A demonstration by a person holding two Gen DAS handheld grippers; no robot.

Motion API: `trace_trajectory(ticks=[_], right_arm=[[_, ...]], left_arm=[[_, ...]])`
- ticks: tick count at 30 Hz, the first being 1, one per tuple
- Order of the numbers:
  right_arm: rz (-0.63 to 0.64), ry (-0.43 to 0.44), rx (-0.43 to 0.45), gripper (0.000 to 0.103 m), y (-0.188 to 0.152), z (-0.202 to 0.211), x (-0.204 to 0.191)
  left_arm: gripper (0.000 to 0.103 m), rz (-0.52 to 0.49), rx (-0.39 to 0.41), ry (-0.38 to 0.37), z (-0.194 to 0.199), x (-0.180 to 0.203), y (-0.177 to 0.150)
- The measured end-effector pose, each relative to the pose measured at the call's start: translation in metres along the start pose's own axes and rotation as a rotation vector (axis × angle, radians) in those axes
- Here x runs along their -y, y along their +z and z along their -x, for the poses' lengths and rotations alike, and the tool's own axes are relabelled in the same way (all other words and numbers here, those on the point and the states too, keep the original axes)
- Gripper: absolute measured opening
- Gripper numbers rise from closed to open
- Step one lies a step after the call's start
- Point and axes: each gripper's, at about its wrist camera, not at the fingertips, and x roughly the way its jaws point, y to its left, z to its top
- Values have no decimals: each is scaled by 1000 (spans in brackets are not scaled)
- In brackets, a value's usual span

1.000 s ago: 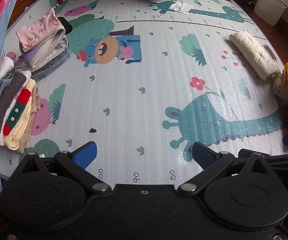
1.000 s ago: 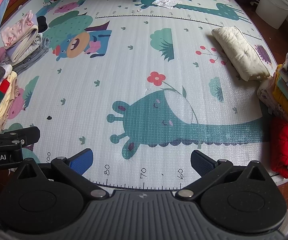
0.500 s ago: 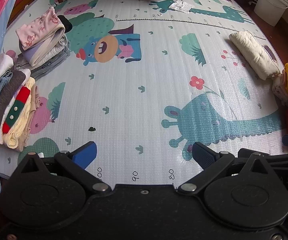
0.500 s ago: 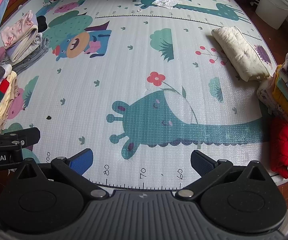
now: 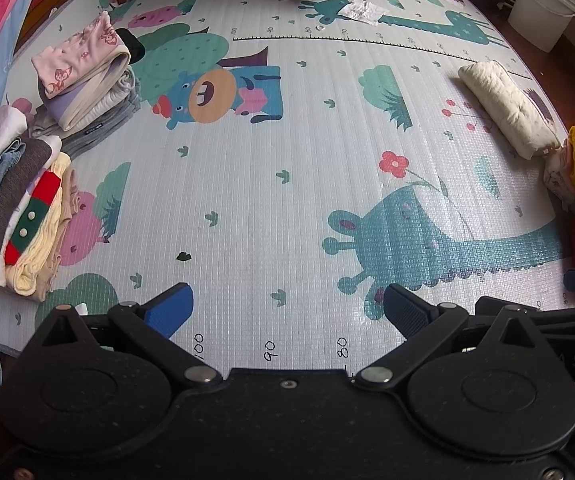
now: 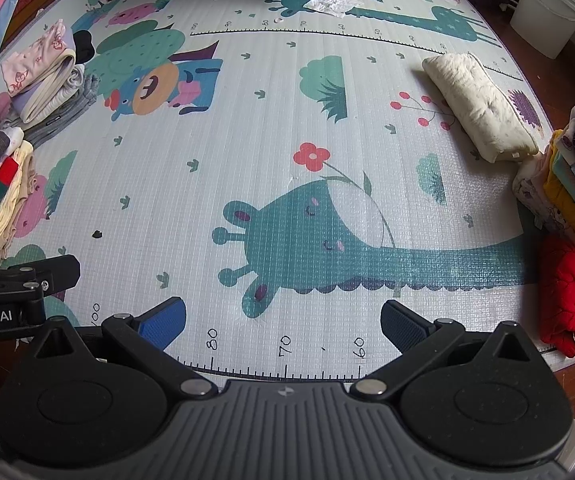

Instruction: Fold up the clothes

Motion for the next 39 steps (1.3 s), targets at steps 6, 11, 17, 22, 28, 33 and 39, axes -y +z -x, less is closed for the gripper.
trace_trajectory(ticks=[6,11,17,22,28,33,39], right_arm=[[0,-2,1,103,-1,0,-1],[0,-2,-1,103,-1,-1,-1],[-3,0,0,103,0,-1,-2],[10,12,-8,103,4,-7,-9],[2,148,31,103,26,6,-26],[128,275,88,103,50,24,-67],[309,367,249,103,84,58,-111]], left_arm=[[102,-2,0,-2,0,-1,0],[102,-3,-2,-2,-1,-2,0],[102,0,-5,-1,-1,-3,1],[102,35,-12,9,-2,-13,6],[102,194,24,16,8,-57,22],[102,334,117,11,20,-100,32],[102,503,202,-9,42,-164,57]])
